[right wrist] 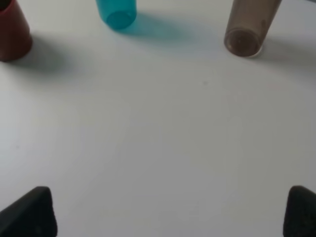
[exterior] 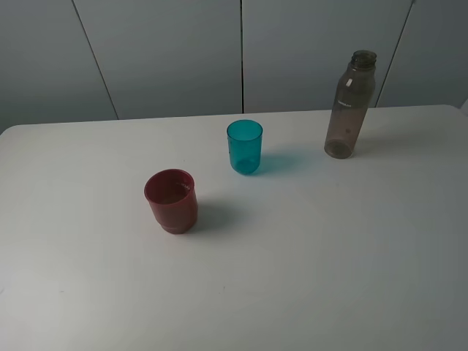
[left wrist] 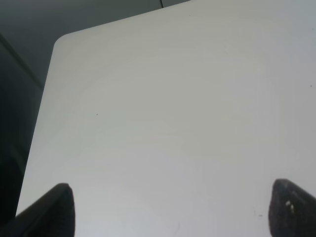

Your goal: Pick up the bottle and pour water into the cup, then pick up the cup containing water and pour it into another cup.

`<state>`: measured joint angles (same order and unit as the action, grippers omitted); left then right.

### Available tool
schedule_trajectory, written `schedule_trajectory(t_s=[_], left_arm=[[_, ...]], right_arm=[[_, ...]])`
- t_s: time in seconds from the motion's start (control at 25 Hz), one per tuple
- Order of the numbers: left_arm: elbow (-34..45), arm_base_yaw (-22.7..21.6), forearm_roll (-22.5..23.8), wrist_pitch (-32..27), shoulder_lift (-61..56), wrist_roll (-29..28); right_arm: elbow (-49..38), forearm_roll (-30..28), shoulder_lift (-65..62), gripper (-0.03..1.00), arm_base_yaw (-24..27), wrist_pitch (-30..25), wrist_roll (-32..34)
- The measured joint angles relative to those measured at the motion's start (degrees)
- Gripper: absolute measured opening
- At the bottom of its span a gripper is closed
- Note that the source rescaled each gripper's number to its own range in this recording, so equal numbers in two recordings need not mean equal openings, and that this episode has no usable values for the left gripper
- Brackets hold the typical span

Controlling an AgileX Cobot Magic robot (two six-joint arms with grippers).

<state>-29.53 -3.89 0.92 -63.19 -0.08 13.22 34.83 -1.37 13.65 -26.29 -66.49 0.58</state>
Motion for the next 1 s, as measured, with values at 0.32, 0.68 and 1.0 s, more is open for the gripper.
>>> schedule_trajectory(t_s=[0.32, 0.68, 1.0], left_arm=[[0.0, 0.0, 0.0, 0.0, 0.0, 0.0], [0.0, 0.0, 0.0, 0.0, 0.0, 0.0], [0.0, 0.0, 0.0, 0.0, 0.0, 0.0]], right_arm=[[-0.91, 0.98, -11.46, 1.0, 0.0, 0.47, -0.12], [-5.49, 2.15, -13.55, 1.0, 0.0, 3.21, 0.24], [-5.49, 2.15, -13.7, 1.0, 3.83, 3.64, 0.24]])
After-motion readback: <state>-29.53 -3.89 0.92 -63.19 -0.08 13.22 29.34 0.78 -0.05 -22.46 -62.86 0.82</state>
